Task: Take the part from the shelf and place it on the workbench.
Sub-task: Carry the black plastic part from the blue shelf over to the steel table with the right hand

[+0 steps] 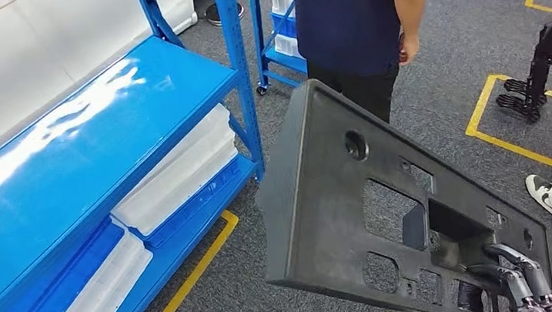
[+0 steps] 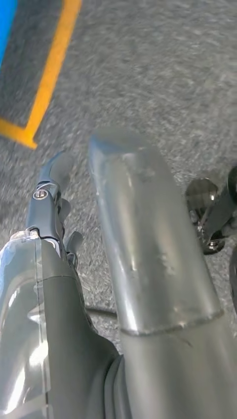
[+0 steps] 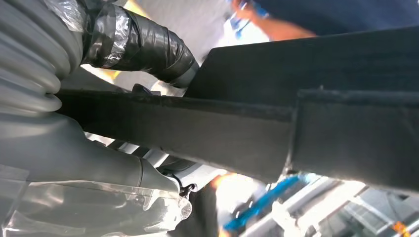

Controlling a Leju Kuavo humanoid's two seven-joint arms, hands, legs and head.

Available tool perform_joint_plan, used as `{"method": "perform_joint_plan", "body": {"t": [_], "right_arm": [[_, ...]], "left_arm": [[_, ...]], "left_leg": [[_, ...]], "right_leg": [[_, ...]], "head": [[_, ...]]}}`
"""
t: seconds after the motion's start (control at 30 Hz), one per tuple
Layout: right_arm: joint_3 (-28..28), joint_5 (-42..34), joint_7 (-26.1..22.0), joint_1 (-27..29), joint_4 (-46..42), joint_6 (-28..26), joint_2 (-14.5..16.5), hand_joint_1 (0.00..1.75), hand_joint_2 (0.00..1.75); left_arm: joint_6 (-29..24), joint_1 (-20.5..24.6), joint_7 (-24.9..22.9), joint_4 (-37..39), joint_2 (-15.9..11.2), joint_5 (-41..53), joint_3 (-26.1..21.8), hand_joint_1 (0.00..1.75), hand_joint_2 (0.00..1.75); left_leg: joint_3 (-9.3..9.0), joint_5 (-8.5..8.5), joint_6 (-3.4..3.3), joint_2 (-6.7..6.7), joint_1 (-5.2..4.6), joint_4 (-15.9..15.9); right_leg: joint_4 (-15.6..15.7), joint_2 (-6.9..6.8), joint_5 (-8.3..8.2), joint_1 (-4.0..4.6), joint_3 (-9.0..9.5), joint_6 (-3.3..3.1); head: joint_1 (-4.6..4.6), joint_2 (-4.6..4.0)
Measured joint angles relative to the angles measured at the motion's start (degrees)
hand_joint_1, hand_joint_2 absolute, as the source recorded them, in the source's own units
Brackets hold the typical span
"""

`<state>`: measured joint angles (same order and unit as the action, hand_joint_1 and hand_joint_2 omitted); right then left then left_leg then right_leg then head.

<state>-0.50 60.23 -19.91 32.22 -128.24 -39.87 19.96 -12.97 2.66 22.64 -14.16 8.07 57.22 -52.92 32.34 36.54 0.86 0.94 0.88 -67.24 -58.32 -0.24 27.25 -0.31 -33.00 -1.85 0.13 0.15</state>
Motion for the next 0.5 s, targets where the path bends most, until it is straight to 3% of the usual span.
{"method": "perform_joint_plan", "body": {"t": [0.07,0.1,0.17,0.23,0.3,0.33,0.37,0.4,0.43,0.5], "right_arm": [[-0.19,5.59,3.04,-0.36,-0.93,-0.01,0.00,1.75,1.75],[-0.30,8.44,4.28,-0.45,-1.34,-0.01,0.00,1.75,1.75],[-0.52,12.76,5.45,-0.63,-1.97,-0.02,0.00,1.75,1.75],[-0.69,14.60,5.73,-0.78,-2.41,-0.02,0.01,1.75,1.75],[-0.85,14.97,5.99,-0.87,-2.77,-0.02,0.02,1.75,1.75],[-0.92,15.06,6.10,-0.89,-2.95,-0.03,0.02,1.75,1.75],[-0.99,15.10,6.17,-0.87,-3.11,-0.03,0.02,1.75,1.75],[-1.06,15.13,6.18,-0.87,-3.27,-0.04,0.02,1.75,1.75],[-1.09,15.16,6.18,-0.91,-3.39,-0.05,0.02,1.75,1.75],[-1.13,15.55,6.29,-1.12,-3.56,-0.07,0.02,1.75,1.75]], "left_arm": [[0.06,-0.22,-0.13,0.01,0.01,0.65,-0.45,0.00,0.00],[0.07,-0.27,-0.21,0.01,0.02,0.95,-0.65,0.00,0.00],[0.08,-0.22,-0.31,0.01,0.01,1.41,-1.06,0.00,0.00],[0.08,-0.10,-0.34,0.01,0.01,1.62,-1.46,0.00,0.00],[0.09,-0.03,-0.39,0.01,0.01,1.64,-1.72,0.00,0.00],[0.10,0.02,-0.43,0.00,0.02,1.65,-1.80,0.00,0.00],[0.10,0.08,-0.46,0.00,0.03,1.65,-1.84,0.00,0.00],[0.10,0.14,-0.48,0.00,0.04,1.67,-1.86,0.00,0.00],[0.10,0.19,-0.48,0.00,0.06,1.68,-1.88,0.00,0.00],[0.10,0.15,-0.49,0.00,0.07,1.74,-1.97,0.00,0.00]], "left_leg": [[3.15,1.85,0.12,-0.54,0.04,-6.21],[3.64,1.22,0.16,-0.58,0.07,-6.85],[1.52,-3.12,0.12,-1.31,0.27,-1.23],[-1.25,-6.30,-0.12,-3.57,0.54,5.76],[-2.03,-6.55,-0.57,-4.79,0.46,8.09],[-2.10,-6.61,-0.90,-4.44,0.36,8.37],[-2.17,-6.84,-1.33,-3.83,0.33,8.59],[-2.29,-7.08,-1.77,-3.21,0.35,8.85],[-2.34,-7.31,-2.18,-2.54,0.37,9.13],[-2.33,-7.46,-2.67,-1.10,0.23,9.37]], "right_leg": [[-0.13,1.51,-0.05,0.04,-0.10,-0.11],[-0.25,2.28,-0.04,0.04,-0.11,-0.10],[-0.62,3.88,0.08,-0.05,-0.06,0.08],[-1.22,5.26,0.27,-0.05,-0.31,0.58],[-1.59,6.38,0.18,-0.07,-0.87,1.36],[-1.59,6.97,0.01,-0.15,-1.16,1.82],[-1.63,7.07,-0.04,-0.29,-1.30,2.17],[-2.16,6.29,0.31,-0.32,-1.61,2.45],[-3.64,4.98,1.29,-0.29,-2.35,2.66],[-9.76,1.90,4.75,-0.21,-5.27,2.98]], "head": [[0.00,0.00],[0.00,0.00],[0.00,0.00],[0.01,0.00],[0.02,0.00],[0.02,0.00],[0.01,0.00],[0.04,0.00],[0.08,0.00],[0.13,0.00]]}}
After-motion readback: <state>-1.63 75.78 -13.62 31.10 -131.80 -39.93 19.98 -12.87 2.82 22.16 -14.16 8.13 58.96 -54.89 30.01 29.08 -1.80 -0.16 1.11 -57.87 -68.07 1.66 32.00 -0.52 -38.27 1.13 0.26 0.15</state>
